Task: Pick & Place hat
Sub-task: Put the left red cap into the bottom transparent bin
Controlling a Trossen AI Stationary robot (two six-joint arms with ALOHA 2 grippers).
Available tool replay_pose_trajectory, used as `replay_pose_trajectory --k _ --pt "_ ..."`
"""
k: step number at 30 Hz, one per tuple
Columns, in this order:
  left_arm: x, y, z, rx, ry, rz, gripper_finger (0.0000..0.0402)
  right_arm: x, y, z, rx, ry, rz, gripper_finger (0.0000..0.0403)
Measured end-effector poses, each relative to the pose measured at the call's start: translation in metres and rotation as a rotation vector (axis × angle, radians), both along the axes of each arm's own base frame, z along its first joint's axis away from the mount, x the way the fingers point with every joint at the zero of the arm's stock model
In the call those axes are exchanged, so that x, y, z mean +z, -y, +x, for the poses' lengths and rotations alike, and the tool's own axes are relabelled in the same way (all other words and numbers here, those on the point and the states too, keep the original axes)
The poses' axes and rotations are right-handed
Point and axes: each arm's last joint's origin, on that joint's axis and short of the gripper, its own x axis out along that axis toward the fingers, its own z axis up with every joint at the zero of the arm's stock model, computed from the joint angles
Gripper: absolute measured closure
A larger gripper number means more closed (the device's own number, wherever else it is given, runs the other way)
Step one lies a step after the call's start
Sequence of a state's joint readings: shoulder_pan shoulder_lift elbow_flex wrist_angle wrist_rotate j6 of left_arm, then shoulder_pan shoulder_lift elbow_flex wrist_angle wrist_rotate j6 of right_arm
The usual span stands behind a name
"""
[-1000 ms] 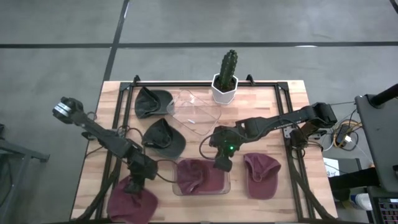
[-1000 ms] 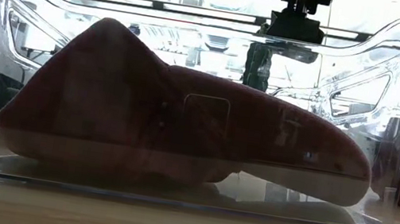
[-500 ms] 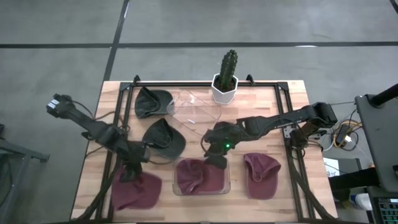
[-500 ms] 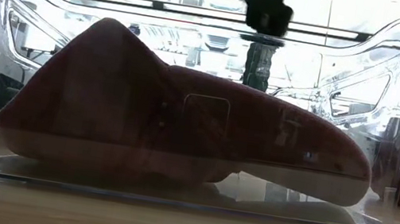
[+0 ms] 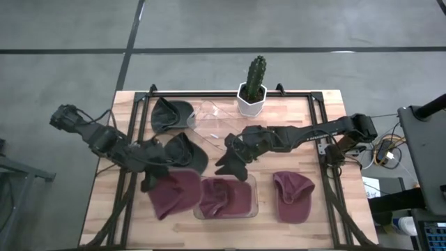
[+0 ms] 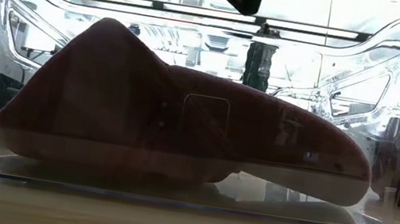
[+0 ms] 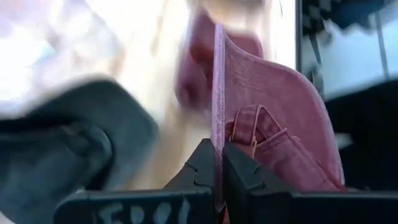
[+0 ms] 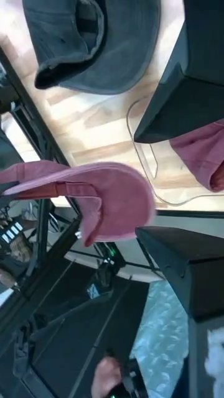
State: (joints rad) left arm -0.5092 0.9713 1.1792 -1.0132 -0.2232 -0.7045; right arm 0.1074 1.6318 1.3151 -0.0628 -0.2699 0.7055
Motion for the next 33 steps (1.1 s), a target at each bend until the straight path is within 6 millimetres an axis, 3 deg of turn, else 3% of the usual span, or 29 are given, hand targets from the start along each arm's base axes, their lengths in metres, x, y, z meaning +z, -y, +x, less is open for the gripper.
replay_pose_trajectory --k 9,18,22,27,30,33 --pt "0.012 -0.003 0.018 0.125 0.184 0.040 0.0395 0.002 0.002 0.002 -0.075 0.021 -0.001 0.0179" --pt "0.017 0.003 0.036 0.067 0.284 0.071 0.0395 0.003 0.003 0.002 -0.137 0.016 0.041 0.0195" --pt "0.016 0.004 0.038 0.069 0.279 0.085 0.0395 0.003 0.002 0.002 -0.129 0.002 0.085 0.0247" --pt "0.017 0.004 0.040 0.082 0.298 0.076 0.0384 0.003 0.000 0.002 -0.109 -0.011 0.123 0.0371" --pt "0.019 0.003 0.041 0.104 0.324 0.074 0.0361 0.005 -0.002 0.001 -0.112 -0.022 0.157 0.0387" --pt "0.022 -0.001 0.041 0.273 0.366 0.064 0.0339 0.004 -0.005 -0.001 -0.115 -0.046 0.174 0.0390"
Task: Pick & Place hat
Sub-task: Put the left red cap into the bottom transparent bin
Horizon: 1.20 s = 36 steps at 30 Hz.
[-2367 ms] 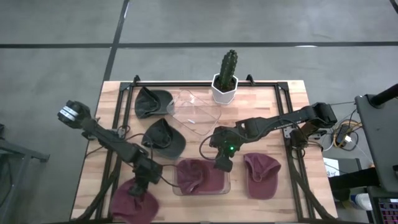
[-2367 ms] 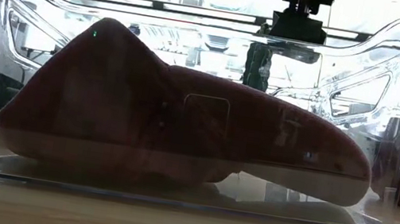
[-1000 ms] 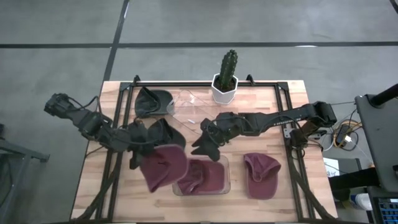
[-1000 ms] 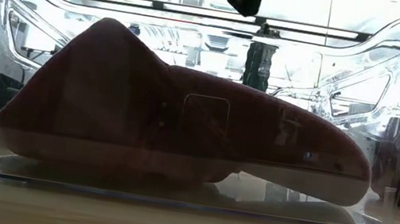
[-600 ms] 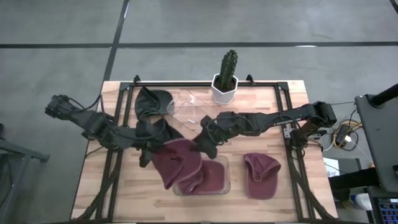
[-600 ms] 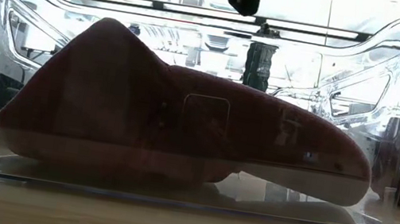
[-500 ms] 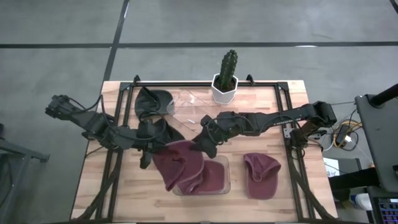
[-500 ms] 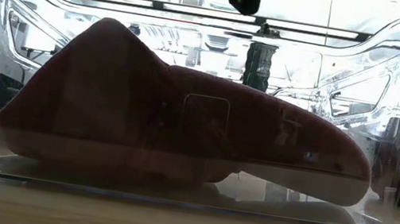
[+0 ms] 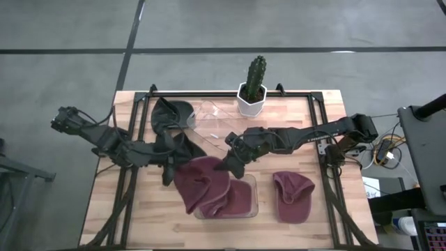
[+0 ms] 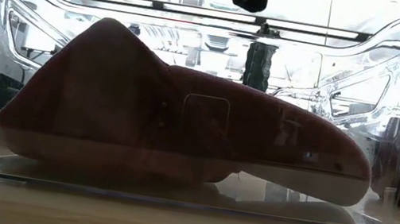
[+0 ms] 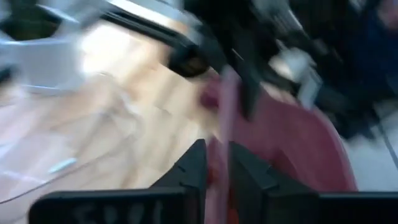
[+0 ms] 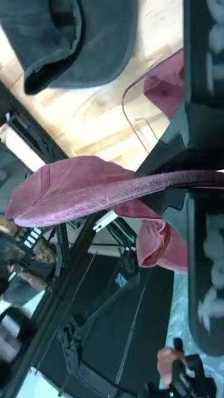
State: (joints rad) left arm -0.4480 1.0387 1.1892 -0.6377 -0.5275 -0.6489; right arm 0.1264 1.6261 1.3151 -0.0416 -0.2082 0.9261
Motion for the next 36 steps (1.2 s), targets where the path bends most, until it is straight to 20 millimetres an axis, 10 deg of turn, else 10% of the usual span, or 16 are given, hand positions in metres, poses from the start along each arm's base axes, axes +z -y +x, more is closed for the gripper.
replay_pose_trajectory --k 9,22,36 --pt "0.019 -0.018 -0.017 0.398 0.207 0.047 0.0294 -0.002 -0.021 -0.020 -0.002 -0.146 -0.044 0.0392" --pt "0.037 -0.018 -0.015 0.369 0.265 0.261 0.0291 0.015 -0.067 -0.064 -0.263 -0.155 -0.107 0.0392" --pt "0.038 -0.018 -0.016 0.308 0.199 0.447 0.0291 -0.039 -0.098 -0.038 -0.385 -0.292 0.027 0.0391"
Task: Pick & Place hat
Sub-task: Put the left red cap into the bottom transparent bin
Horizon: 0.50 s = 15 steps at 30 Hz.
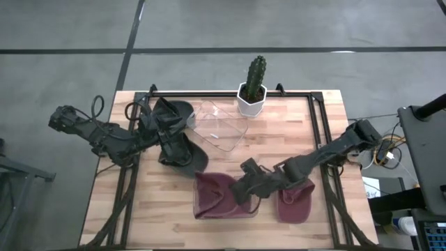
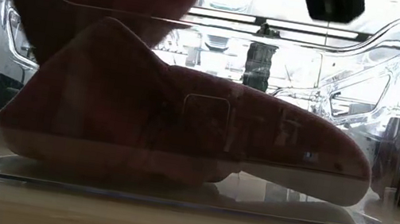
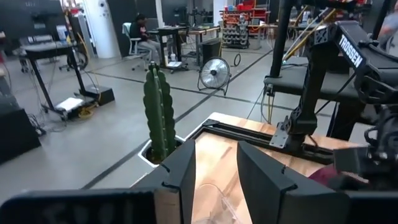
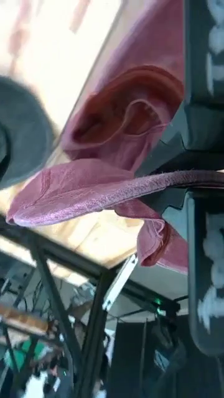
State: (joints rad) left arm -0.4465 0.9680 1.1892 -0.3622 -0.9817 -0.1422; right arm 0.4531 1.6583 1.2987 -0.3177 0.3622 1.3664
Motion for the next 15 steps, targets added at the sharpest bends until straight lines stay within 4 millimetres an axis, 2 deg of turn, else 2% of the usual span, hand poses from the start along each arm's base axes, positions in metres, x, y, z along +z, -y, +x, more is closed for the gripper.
replay_pose_trajectory --k 4,11,15 --pt "0.000 0.000 -0.001 -0.006 -0.030 0.052 0.0291 -0.018 -0.006 0.007 -0.028 -0.044 0.015 0.0390" --pt "0.001 0.000 -0.001 -0.026 -0.025 0.045 0.0291 -0.041 -0.009 0.014 -0.135 -0.110 0.115 0.0388" --pt "0.001 0.000 -0.001 -0.028 -0.024 0.044 0.0291 -0.051 -0.010 0.013 -0.104 -0.194 0.155 0.0362"
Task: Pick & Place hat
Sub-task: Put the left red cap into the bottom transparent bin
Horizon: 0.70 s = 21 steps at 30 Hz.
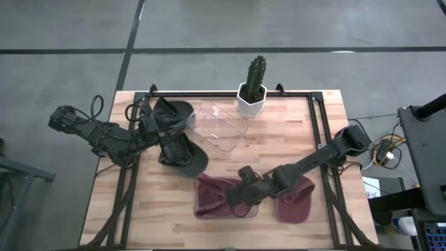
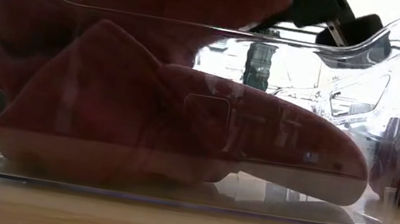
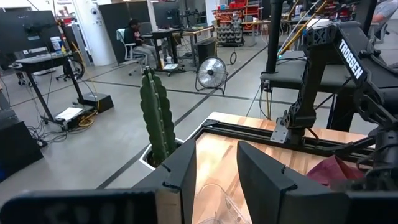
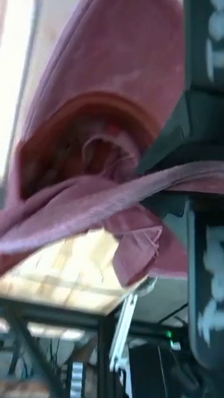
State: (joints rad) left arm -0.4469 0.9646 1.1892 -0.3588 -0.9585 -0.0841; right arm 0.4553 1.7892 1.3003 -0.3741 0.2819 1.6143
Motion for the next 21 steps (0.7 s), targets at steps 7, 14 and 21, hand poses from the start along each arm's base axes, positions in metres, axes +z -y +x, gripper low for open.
replay_pose_trajectory --k 7,14,21 --pt "0.000 0.000 0.000 0.000 -0.003 0.004 0.0291 -0.005 0.001 -0.003 -0.012 -0.059 0.009 0.0287" --pt "0.000 0.000 0.000 0.000 -0.003 0.004 0.0291 -0.004 0.001 -0.013 0.022 -0.180 0.113 0.0213" --pt "0.000 0.000 0.000 -0.004 -0.005 0.005 0.0291 0.016 0.006 -0.028 0.002 -0.201 0.134 0.0196"
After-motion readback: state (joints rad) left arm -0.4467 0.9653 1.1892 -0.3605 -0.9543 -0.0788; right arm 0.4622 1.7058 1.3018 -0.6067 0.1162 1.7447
